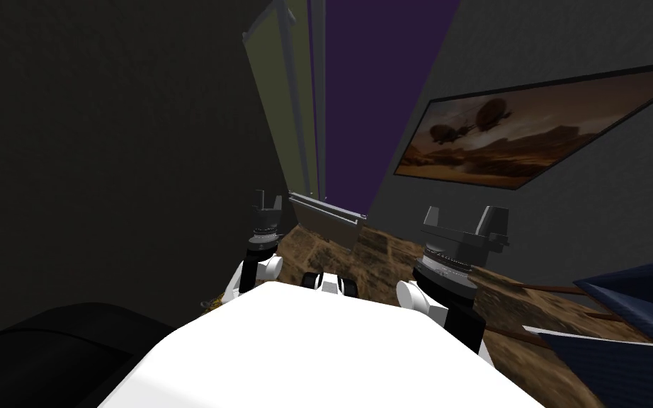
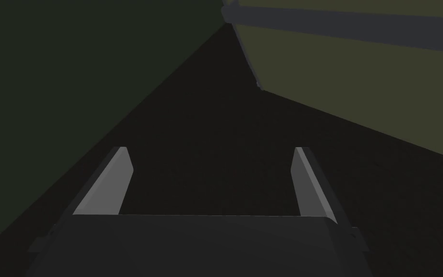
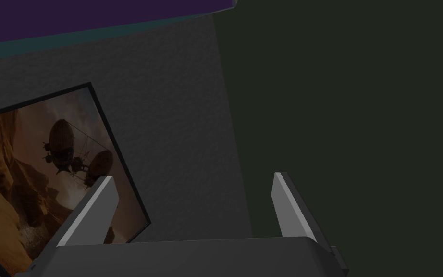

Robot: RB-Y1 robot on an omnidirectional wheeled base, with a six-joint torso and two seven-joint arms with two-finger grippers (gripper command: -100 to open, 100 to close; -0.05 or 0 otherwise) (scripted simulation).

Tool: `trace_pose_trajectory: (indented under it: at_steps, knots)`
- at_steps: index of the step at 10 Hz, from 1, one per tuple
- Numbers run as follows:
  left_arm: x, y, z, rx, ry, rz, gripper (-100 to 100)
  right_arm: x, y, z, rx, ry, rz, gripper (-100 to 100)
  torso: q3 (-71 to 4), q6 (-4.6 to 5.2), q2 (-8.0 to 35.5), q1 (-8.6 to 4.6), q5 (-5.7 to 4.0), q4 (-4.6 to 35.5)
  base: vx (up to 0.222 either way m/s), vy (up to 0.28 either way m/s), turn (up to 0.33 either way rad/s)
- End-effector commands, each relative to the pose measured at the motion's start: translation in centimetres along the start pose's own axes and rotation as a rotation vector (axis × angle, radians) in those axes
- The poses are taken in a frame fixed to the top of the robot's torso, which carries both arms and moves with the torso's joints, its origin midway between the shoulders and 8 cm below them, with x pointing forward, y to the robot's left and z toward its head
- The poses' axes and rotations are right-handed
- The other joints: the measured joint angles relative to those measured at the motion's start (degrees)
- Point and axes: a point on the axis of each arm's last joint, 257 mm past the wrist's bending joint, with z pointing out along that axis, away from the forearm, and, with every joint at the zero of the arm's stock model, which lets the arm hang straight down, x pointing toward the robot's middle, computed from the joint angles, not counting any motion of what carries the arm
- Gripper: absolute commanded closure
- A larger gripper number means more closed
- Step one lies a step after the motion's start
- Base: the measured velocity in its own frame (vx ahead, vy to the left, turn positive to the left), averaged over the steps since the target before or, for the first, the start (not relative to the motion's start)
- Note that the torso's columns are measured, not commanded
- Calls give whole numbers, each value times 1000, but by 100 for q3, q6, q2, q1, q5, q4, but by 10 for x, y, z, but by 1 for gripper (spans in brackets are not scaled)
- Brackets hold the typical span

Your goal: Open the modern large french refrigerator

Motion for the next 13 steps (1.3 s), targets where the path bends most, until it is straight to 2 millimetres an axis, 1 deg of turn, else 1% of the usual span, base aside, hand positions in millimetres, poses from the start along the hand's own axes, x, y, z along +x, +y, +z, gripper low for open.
trace_pose_trajectory:
  at_steps: [1,2,3,9,10,13]
  knots:
    - [4,8,-2,-7,32,15,-100,0,0,0,0,0,0,0,-846,0,423,0,0,423,26,-19,17]
    - [5,13,-3,-11,44,22,-100,0,0,0,1,0,0,0,-1244,0,609,-4,-1,610,41,-28,22]
    - [7,18,-4,-15,55,31,-100,0,0,0,1,0,0,0,-1359,0,659,-5,-1,665,56,-35,22]
    - [9,63,-13,-38,92,92,-100,0,0,0,1,0,0,0,-1386,0,687,-1,0,690,73,-53,29]
    - [9,66,-14,-47,92,92,-100,0,0,0,1,0,0,0,-1384,0,691,-2,-1,692,59,-34,12]
    - [9,88,-17,-48,102,127,-100,0,0,0,1,0,0,0,-1383,0,690,-2,0,692,67,-48,31]
